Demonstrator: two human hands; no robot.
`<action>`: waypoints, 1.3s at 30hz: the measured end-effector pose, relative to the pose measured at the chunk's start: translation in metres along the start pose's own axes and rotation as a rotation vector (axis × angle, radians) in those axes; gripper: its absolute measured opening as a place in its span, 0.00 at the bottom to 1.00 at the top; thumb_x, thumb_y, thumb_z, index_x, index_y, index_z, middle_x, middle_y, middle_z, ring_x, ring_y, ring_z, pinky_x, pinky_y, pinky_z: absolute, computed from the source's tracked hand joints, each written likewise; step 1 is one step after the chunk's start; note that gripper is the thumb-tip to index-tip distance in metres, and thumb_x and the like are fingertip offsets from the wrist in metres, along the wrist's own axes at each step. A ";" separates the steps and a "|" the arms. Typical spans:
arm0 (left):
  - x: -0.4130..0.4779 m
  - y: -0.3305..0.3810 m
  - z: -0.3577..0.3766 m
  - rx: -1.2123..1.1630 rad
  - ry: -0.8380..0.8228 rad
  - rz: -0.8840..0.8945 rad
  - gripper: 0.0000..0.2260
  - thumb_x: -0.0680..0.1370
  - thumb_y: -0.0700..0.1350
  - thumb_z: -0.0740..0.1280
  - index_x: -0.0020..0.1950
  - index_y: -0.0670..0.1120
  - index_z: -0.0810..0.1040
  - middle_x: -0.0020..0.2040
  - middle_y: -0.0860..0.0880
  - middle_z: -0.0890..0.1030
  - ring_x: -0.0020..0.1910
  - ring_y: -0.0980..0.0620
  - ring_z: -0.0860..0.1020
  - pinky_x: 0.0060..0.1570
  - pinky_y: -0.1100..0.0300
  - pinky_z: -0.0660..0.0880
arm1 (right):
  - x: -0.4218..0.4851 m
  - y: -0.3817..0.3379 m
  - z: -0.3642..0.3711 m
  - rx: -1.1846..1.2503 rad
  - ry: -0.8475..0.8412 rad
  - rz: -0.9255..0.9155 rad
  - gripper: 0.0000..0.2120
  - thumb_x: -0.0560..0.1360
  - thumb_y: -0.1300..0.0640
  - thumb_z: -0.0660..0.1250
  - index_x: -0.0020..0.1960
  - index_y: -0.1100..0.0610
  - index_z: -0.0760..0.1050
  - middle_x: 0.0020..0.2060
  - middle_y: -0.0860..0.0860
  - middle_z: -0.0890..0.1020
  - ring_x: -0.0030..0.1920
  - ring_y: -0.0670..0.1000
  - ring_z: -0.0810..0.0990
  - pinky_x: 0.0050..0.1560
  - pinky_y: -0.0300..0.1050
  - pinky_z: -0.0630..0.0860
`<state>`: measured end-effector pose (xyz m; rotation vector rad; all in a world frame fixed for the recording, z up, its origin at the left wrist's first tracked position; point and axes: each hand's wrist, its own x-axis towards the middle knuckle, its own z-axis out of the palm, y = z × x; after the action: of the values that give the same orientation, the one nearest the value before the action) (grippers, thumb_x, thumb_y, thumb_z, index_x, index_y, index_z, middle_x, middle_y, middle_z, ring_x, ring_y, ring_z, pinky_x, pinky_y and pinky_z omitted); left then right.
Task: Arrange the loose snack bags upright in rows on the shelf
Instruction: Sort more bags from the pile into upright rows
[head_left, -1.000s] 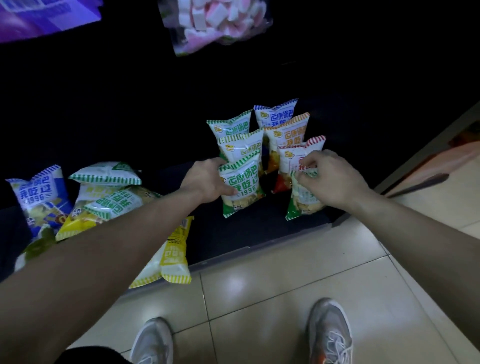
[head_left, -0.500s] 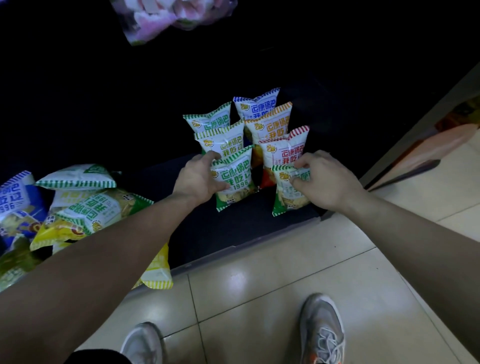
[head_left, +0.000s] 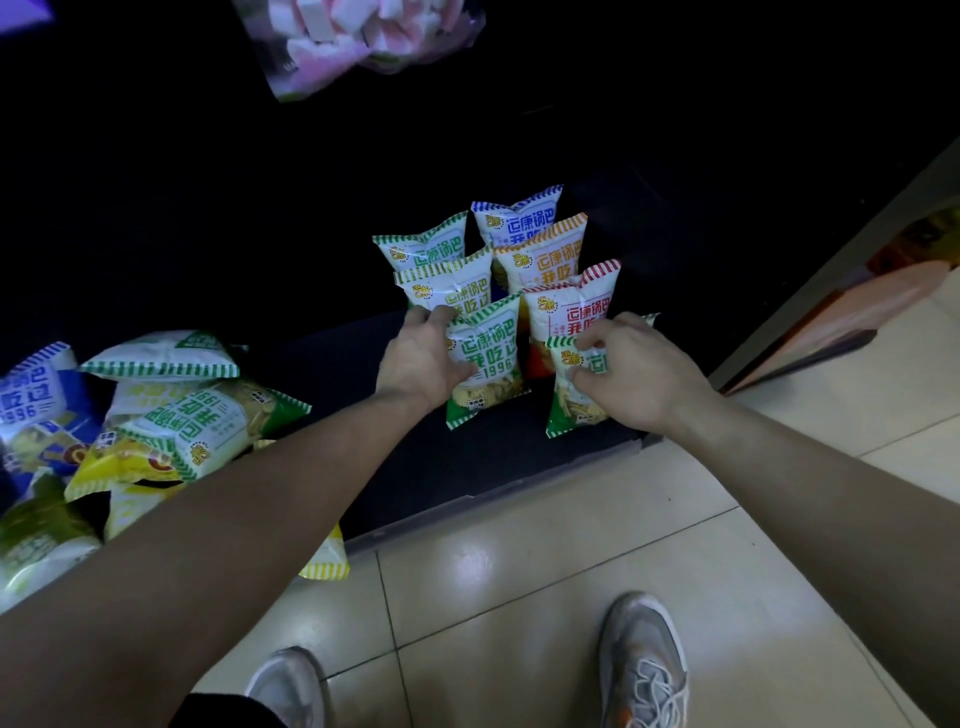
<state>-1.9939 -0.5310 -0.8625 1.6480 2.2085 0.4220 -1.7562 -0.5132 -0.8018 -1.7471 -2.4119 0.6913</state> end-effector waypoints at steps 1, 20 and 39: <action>-0.001 0.001 -0.001 0.007 0.011 0.004 0.34 0.71 0.52 0.77 0.74 0.51 0.66 0.67 0.46 0.69 0.58 0.42 0.77 0.52 0.50 0.78 | -0.001 -0.002 0.001 -0.004 -0.003 -0.004 0.20 0.76 0.46 0.67 0.66 0.51 0.73 0.63 0.51 0.72 0.63 0.53 0.74 0.60 0.51 0.74; -0.007 -0.002 -0.012 0.159 -0.003 0.039 0.42 0.71 0.56 0.76 0.78 0.50 0.57 0.74 0.47 0.62 0.70 0.44 0.66 0.59 0.48 0.75 | -0.009 -0.011 -0.005 -0.035 -0.051 -0.011 0.21 0.76 0.45 0.67 0.66 0.51 0.73 0.62 0.50 0.72 0.63 0.53 0.74 0.59 0.52 0.74; -0.173 -0.158 -0.189 0.270 -0.249 -0.140 0.33 0.75 0.59 0.71 0.76 0.51 0.64 0.72 0.46 0.66 0.64 0.44 0.73 0.59 0.55 0.70 | -0.035 -0.197 0.094 -0.137 -0.331 -0.206 0.25 0.77 0.43 0.65 0.71 0.52 0.69 0.65 0.54 0.72 0.65 0.58 0.73 0.60 0.52 0.74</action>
<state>-2.1690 -0.7465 -0.7453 1.5602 2.2443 -0.1185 -1.9478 -0.6226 -0.7995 -1.4950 -2.8702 0.8654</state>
